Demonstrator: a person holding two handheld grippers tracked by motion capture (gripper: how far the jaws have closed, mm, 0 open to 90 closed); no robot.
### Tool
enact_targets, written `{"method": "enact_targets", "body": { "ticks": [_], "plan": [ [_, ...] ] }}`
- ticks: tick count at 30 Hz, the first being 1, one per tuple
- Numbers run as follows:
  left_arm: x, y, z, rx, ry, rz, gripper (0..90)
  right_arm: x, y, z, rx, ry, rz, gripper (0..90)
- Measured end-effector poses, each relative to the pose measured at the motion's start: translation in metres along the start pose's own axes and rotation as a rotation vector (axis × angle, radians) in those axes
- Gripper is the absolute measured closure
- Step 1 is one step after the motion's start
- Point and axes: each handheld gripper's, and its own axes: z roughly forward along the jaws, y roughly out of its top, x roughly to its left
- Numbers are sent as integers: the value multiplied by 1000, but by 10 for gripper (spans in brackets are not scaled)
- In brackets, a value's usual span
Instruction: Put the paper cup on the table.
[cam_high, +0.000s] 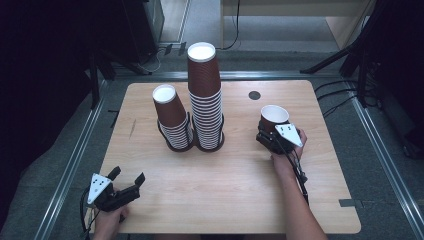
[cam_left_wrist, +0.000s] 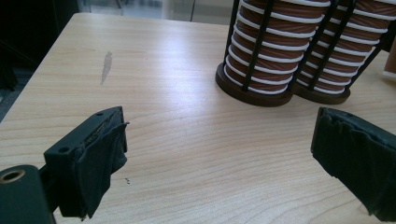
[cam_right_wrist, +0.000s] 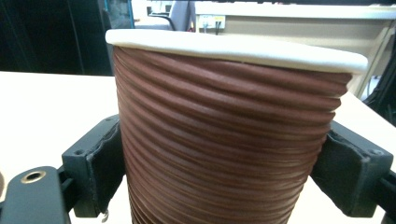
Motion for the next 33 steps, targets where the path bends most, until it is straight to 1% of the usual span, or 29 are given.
{"method": "enact_targets", "body": {
  "ticks": [9,14,18,27,28,31,33],
  "plan": [
    [0,0,1,4,2,1,39,1,-2,1,20,-1,-7,123],
    [-1,0,1,4,3,4,39,0,-2,1,35,0,11,123],
    [-1,0,1,6,5,5,39,0,-2,-1,47,4,9,122],
    [-1,0,1,7,6,5,39,-6,-1,-9,74,10,73,121],
    [-1,0,1,7,6,5,39,-5,-1,-10,78,10,62,121],
    [-1,0,1,8,7,5,39,-2,-2,-13,87,18,-2,119],
    [-1,0,1,8,7,5,39,0,-2,-14,98,26,-18,119]
  ]
}}
